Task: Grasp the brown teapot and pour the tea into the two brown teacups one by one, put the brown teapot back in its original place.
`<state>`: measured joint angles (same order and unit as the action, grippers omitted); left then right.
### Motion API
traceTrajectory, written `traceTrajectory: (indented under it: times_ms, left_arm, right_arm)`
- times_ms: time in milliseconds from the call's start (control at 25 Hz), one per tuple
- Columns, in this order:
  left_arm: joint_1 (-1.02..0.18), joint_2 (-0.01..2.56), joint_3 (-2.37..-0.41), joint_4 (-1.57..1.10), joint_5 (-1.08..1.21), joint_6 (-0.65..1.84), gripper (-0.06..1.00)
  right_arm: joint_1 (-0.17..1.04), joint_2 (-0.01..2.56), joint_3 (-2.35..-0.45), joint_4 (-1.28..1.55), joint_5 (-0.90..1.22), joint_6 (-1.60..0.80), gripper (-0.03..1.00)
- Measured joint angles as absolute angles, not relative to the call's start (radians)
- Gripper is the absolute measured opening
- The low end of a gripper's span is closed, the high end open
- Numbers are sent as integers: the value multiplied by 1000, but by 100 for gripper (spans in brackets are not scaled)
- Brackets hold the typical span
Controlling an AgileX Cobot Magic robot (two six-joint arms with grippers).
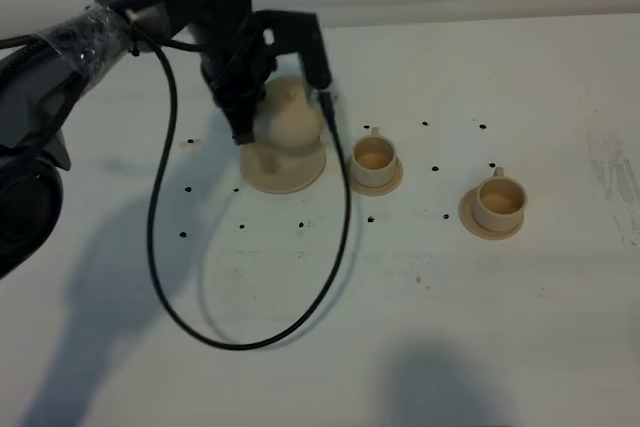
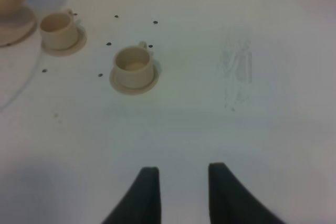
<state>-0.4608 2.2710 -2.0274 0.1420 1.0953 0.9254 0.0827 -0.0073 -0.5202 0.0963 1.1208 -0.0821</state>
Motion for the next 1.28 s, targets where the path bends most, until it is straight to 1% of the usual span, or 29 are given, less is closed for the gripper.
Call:
traceTrajectory:
  times_ms: [320,600,920,1280]
  left_arm:
    - [-610,2268,-2070,128,937,943,8]
    - [-699,2279,-2070,124,861,944,8]
    - [-724,2333,-2070,123,788,944,8]
    - [-761,2372,-2070,140,698,1020,8]
  right_arm:
    - [83,-7,-520,96,1121,-82,22]
    - [83,-7,-520,96,1121,-82,22]
    - [83,-7,-520,96,1121,-82,22]
    - [83,-7,-520,96,1121,-82,22]
